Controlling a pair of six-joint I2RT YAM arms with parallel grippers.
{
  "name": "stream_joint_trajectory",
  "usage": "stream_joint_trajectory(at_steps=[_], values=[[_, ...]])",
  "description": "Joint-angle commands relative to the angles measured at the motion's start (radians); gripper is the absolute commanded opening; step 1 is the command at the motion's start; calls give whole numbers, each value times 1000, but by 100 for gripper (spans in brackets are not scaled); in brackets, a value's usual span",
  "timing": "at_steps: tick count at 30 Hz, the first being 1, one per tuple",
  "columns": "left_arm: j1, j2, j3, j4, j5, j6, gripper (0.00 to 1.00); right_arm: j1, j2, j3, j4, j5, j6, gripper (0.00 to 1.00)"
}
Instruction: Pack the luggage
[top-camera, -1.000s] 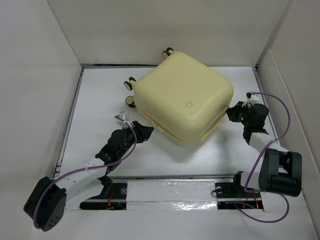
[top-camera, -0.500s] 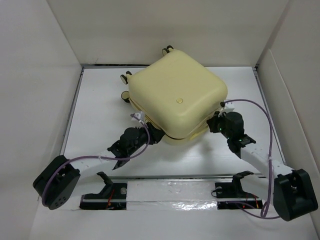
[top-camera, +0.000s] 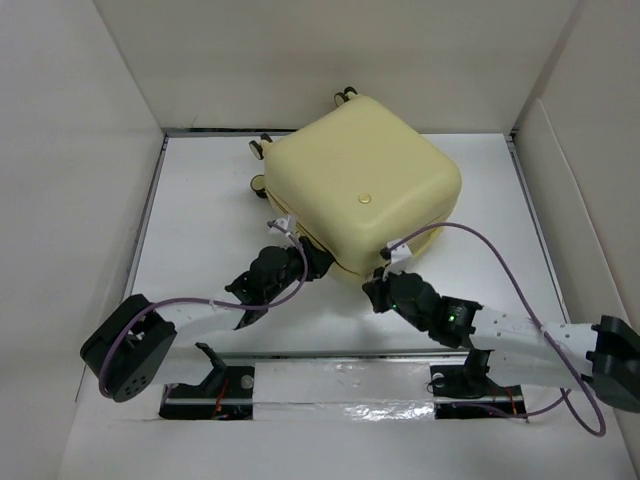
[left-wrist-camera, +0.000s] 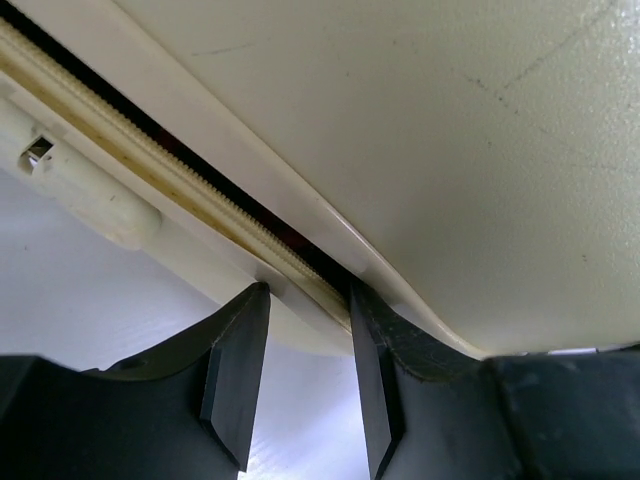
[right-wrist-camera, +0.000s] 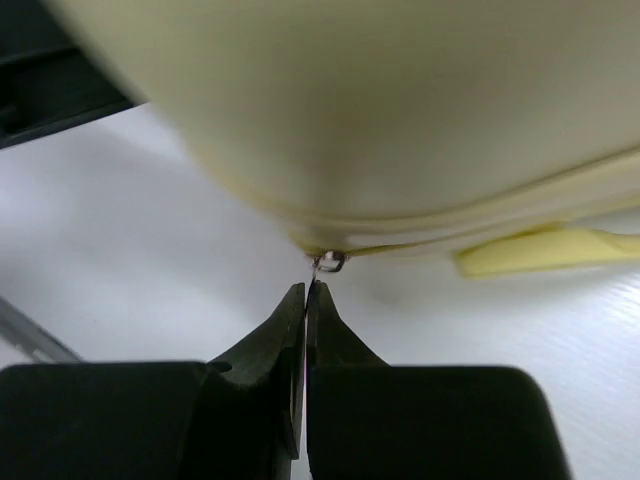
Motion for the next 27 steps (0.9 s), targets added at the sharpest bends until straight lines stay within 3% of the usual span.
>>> stream_joint_trajectory(at_steps=[1, 6, 10, 13, 18, 23, 27], values=[[-12, 46, 102, 119, 7, -5, 35, 243, 90, 91, -47, -163, 149, 0], [-12, 86, 136, 133, 1, -17, 33, 426, 308, 273, -30, -124, 155, 0], [-12, 107, 144, 147, 10, -30, 33, 426, 424, 382, 60, 6, 100, 0], [-12, 120, 136, 162, 26, -42, 33, 368, 449, 352, 276, 145, 62, 0], [73, 31, 84, 103, 7, -40, 35, 359, 299, 194, 363, 220, 80, 0], [185, -109, 67, 61, -46, -94, 66, 359, 55, 51, 253, 65, 89, 0], [262, -109, 168, -17, -62, -111, 78, 393, -134, 13, 24, -17, 129, 0]])
